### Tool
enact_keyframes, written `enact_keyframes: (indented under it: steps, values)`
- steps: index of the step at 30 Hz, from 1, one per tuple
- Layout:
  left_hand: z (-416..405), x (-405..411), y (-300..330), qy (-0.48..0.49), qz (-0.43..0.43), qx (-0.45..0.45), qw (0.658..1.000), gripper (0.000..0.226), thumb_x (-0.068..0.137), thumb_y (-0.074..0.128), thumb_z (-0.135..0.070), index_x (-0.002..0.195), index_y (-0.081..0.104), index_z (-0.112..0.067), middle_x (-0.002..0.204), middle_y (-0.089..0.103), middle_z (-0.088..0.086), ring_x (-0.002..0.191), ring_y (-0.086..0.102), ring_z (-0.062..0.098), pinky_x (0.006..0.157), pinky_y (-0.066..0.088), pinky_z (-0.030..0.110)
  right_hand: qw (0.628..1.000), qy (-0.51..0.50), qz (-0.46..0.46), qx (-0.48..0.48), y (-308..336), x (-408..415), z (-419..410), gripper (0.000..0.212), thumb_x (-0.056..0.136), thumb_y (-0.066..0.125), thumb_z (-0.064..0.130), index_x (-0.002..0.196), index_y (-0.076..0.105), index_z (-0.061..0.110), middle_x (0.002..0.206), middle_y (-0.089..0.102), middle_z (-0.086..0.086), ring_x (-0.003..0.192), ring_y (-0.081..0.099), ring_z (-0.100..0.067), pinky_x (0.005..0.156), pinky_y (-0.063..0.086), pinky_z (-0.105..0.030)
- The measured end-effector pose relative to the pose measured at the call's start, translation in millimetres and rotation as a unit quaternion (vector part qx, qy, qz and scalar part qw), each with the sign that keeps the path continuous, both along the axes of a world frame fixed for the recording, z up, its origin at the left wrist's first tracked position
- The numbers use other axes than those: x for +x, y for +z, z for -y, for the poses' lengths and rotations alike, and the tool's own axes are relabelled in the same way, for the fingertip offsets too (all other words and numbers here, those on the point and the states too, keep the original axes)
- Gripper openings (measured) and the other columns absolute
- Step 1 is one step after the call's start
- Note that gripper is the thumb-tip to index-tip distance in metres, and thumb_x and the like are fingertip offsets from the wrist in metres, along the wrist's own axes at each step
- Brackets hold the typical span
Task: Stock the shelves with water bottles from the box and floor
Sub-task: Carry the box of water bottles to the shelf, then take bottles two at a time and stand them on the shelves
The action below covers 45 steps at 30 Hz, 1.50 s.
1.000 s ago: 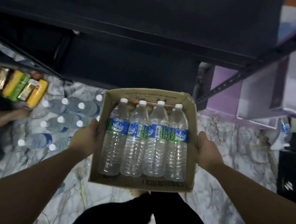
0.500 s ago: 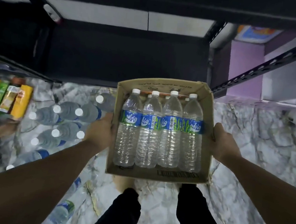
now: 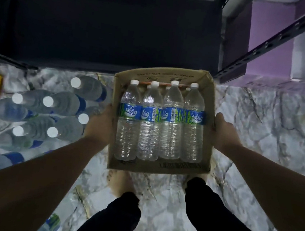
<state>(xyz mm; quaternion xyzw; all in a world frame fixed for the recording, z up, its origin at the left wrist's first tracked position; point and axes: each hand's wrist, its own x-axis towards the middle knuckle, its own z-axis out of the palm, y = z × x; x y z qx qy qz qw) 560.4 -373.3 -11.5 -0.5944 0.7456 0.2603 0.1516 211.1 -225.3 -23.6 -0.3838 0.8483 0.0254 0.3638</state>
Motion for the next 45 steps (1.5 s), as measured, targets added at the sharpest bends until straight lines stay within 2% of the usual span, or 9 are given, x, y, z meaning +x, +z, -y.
enact_keyframes:
  steps: [3,10,15,19,27,30,33,39,45]
  values:
    - [-6,1,-18,-0.006,0.017,0.033,0.999,0.029,0.106,0.047,-0.018,0.131,0.046,-0.004,0.109,0.069,0.025,0.103,0.068,0.049,0.084,0.053,0.052,1.0,0.004,0.003,0.009,-16,1,-5,0.022,0.1,0.057,0.017,0.102,0.036,0.012,0.079,0.058,-0.013,0.067,0.058,-0.032,0.058,0.05,-0.047]
    - [-7,4,-35,0.017,0.023,0.044,0.999,0.015,0.106,0.044,-0.014,0.119,0.045,-0.007,0.104,0.071,0.025,0.096,0.07,0.047,0.076,0.055,0.049,1.0,-0.009,-0.009,0.017,-37,-6,-17,0.02,0.103,0.052,0.024,0.102,0.035,0.014,0.082,0.06,-0.017,0.066,0.056,-0.033,0.05,0.034,-0.035]
    - [-20,2,-22,0.098,-0.025,0.042,0.994,0.018,0.106,0.043,-0.025,0.118,0.041,-0.012,0.108,0.068,0.027,0.096,0.068,0.05,0.081,0.057,0.058,0.998,-0.067,-0.012,-0.009,-12,-2,-15,0.028,0.106,0.043,0.045,0.115,0.045,0.018,0.087,0.065,-0.01,0.074,0.064,-0.033,0.055,0.045,-0.034]
    - [-27,-17,-3,0.072,-0.067,0.033,0.995,0.037,0.101,0.06,-0.026,0.125,0.042,-0.004,0.111,0.064,0.025,0.099,0.066,0.049,0.077,0.055,0.048,0.995,-0.067,0.009,-0.067,11,8,-5,0.022,0.105,0.054,0.033,0.114,0.052,0.014,0.089,0.061,-0.006,0.078,0.056,-0.03,0.055,0.035,-0.033]
    - [-8,-78,-5,0.076,-0.121,0.05,0.988,0.043,0.096,0.068,-0.033,0.131,0.057,-0.011,0.114,0.07,0.014,0.102,0.068,0.034,0.079,0.051,0.036,0.988,-0.066,0.054,-0.126,-2,32,31,0.035,0.098,0.067,0.038,0.125,0.056,0.018,0.077,0.072,-0.005,0.08,0.067,-0.028,0.069,0.051,-0.035]
    - [3,-99,-26,0.056,-0.139,0.08,0.985,0.042,0.096,0.069,-0.036,0.127,0.06,-0.008,0.119,0.067,0.016,0.108,0.065,0.033,0.082,0.05,0.035,0.99,-0.039,0.059,-0.12,-20,39,52,0.036,0.097,0.067,0.042,0.123,0.059,0.019,0.088,0.073,-0.003,0.087,0.066,-0.026,0.073,0.048,-0.033]
    - [18,-118,-58,0.043,-0.144,0.099,0.984,0.054,0.094,0.069,-0.042,0.138,0.057,-0.014,0.134,0.062,0.015,0.122,0.062,0.034,0.101,0.052,0.044,0.988,-0.012,0.081,-0.128,-48,44,78,0.04,0.097,0.069,0.042,0.127,0.062,0.016,0.109,0.071,-0.005,0.099,0.065,-0.024,0.086,0.051,-0.034]
    - [42,-139,-110,0.026,-0.125,0.161,0.979,0.071,0.09,0.071,-0.053,0.143,0.046,-0.013,0.123,0.061,-0.001,0.112,0.061,0.021,0.094,0.05,0.039,0.996,0.06,0.053,-0.036,-101,44,121,0.051,0.103,0.055,0.044,0.14,0.049,0.01,0.126,0.066,-0.017,0.118,0.061,-0.034,0.095,0.052,-0.041]
    - [60,-136,-151,-0.022,-0.085,0.159,0.983,0.116,0.032,0.067,-0.096,0.118,0.067,-0.018,0.109,0.07,-0.002,0.102,0.066,0.02,0.091,0.057,0.043,0.993,0.106,0.047,0.032,-105,32,152,0.051,0.1,0.049,0.055,0.12,0.069,0.013,0.113,0.07,-0.01,0.109,0.066,-0.032,0.086,0.048,-0.035]
